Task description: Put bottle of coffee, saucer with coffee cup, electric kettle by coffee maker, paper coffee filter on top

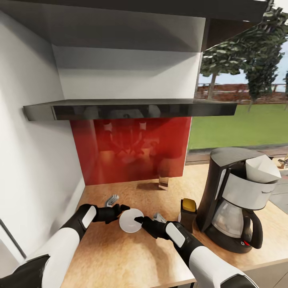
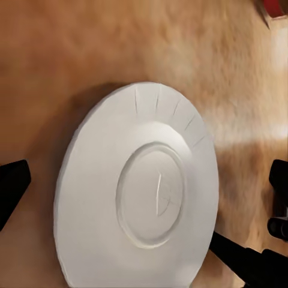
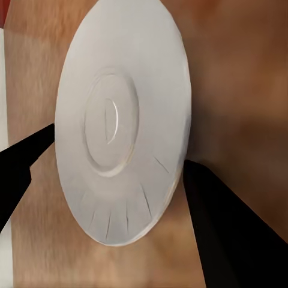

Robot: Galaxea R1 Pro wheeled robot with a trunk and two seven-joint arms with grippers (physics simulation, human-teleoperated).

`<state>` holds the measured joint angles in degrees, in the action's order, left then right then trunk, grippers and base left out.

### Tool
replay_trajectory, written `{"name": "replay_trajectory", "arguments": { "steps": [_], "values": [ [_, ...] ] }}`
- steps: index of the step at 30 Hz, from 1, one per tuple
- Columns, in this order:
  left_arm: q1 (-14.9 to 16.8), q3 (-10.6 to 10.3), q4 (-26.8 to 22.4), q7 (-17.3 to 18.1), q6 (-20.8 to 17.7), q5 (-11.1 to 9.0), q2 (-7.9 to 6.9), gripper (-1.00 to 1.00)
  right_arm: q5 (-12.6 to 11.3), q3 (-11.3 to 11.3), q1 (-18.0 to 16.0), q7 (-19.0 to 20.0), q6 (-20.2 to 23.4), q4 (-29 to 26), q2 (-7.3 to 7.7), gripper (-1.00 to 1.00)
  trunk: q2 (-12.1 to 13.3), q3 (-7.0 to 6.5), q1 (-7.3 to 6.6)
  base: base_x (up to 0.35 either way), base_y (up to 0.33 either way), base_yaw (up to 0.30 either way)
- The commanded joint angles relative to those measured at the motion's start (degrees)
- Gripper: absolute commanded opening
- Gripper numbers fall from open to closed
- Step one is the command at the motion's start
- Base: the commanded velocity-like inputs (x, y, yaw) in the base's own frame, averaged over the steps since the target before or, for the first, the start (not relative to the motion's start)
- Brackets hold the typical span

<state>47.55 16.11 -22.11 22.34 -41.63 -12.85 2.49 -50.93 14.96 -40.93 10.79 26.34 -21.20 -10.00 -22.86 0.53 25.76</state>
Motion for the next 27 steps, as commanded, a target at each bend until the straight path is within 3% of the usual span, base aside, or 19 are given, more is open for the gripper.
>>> {"name": "replay_trajectory", "arguments": {
  "steps": [1,10,17,27],
  "values": [
    [0.02,0.42,-0.05,-0.04,-0.29,0.01,0.12,1.00,0.30,0.06,-0.02,0.11,0.11,0.03,0.00,1.00,-0.06,0.06,0.03,0.000,0.000,0.000],
    [0.00,0.50,-0.04,-0.19,-0.12,-0.12,0.28,1.00,0.31,0.13,-0.02,0.11,0.11,0.03,0.00,1.00,-0.06,0.06,0.03,0.000,0.000,0.000],
    [0.00,0.50,-0.10,-0.19,-0.11,-0.10,1.66,1.00,0.36,0.15,-0.02,0.11,0.11,0.02,0.00,1.00,-0.06,0.06,0.03,0.000,0.000,0.000],
    [0.00,0.50,-0.04,-0.19,-0.11,-0.12,1.99,1.00,0.37,0.13,-0.02,0.11,0.11,0.02,0.00,1.00,-0.06,0.06,0.03,0.000,0.000,0.000]
  ]
}}
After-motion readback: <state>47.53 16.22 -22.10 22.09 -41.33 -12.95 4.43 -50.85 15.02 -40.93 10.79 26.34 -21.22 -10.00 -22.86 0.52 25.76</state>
